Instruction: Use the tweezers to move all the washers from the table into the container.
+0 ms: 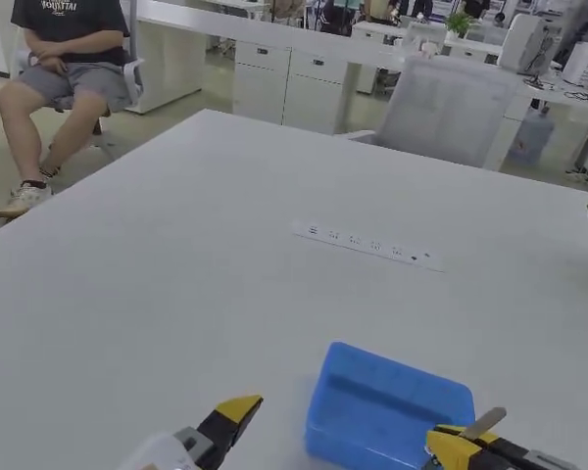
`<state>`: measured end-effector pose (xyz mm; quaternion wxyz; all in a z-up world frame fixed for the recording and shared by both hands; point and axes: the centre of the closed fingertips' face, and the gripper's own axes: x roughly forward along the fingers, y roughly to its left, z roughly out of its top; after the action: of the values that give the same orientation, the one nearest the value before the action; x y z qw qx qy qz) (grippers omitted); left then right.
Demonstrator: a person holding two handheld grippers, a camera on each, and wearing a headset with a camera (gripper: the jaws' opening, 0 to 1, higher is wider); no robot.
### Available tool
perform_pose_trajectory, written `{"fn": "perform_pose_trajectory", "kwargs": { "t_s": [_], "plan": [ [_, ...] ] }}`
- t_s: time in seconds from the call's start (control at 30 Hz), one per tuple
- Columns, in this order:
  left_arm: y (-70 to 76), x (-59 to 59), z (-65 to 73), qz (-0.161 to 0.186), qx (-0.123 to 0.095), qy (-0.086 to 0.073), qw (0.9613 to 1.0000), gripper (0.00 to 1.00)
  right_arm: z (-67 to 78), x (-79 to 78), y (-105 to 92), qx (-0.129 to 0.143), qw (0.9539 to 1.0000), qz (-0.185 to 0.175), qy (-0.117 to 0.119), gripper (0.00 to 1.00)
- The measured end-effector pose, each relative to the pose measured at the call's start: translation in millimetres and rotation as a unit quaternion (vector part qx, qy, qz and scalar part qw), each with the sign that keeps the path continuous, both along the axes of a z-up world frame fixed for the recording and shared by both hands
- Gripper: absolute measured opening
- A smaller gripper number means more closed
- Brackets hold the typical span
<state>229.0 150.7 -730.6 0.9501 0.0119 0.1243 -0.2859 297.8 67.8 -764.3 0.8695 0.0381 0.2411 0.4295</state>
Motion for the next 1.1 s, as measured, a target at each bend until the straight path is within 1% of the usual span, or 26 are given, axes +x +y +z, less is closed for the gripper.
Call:
{"fn": "perform_pose_trajectory", "kwargs": {
  "t_s": [0.1,0.17,0.4,0.47,0.53,0.57,0.6,0.63,0.73,0.8,0.9,1.03,1.07,1.1],
  "plan": [
    [0.4,0.1,-0.4,0.001,0.000,0.001,1.0000,0.87,-6.6,-3.3,-0.5,-0.001,1.0000,-0.001,0.007,0.03],
    [0.1,0.0,-0.5,0.000,0.000,0.002,1.0000,0.87,-12.7,-5.3,-1.2,-0.007,0.9999,0.002,0.012,0.03],
    [-1.8,-0.8,-2.3,-0.005,0.005,0.005,1.0000,0.86,-28.3,-8.6,0.3,-0.017,0.9997,0.005,0.018,0.03],
    [-1.8,-0.9,-2.6,-0.005,0.005,0.005,1.0000,0.86,-31.2,-9.2,1.5,-0.021,0.9996,0.005,0.016,0.03],
    [-1.5,-0.9,-3.1,-0.005,0.006,0.007,0.9999,0.86,-34.5,-9.1,0.6,-0.033,0.9994,0.000,0.012,0.04],
    [-1.3,-0.8,-3.3,-0.005,0.007,0.007,0.9999,0.86,-36.7,-8.9,-0.7,-0.043,0.9991,-0.004,0.005,0.04],
    [-1.2,-0.8,-3.3,-0.005,0.007,0.007,0.9999,0.86,-36.9,-8.8,-1.0,-0.045,0.9990,-0.004,0.002,0.04],
    [-1.2,-0.8,-3.5,-0.005,0.008,0.007,0.9999,0.86,-38.4,-7.7,-3.1,-0.052,0.9986,-0.013,-0.005,0.04],
    [-0.3,-0.6,-4.2,-0.003,0.010,0.008,0.9999,0.86,-41.0,-8.5,-2.6,-0.046,0.9988,-0.016,0.003,0.04],
    [-0.1,-0.4,-3.8,-0.002,0.009,0.007,0.9999,0.86,-41.4,-11.0,0.5,-0.039,0.9991,-0.011,0.009,0.04],
    [0.4,-0.5,-4.8,-0.002,0.011,0.009,0.9999,0.86,-43.9,-10.1,0.3,-0.054,0.9985,-0.009,0.000,0.04],
    [0.8,-0.6,-5.6,-0.003,0.013,0.009,0.9999,0.86,-46.0,-12.2,2.9,-0.059,0.9983,-0.002,0.001,0.04],
    [0.8,-0.6,-5.7,-0.003,0.013,0.010,0.9999,0.85,-45.2,-11.9,3.3,-0.055,0.9985,0.000,-0.002,0.04],
    [1.0,-0.6,-5.9,-0.003,0.013,0.010,0.9999,0.85,-45.8,-12.9,3.1,-0.055,0.9985,0.000,0.002,0.04]
  ]
}}
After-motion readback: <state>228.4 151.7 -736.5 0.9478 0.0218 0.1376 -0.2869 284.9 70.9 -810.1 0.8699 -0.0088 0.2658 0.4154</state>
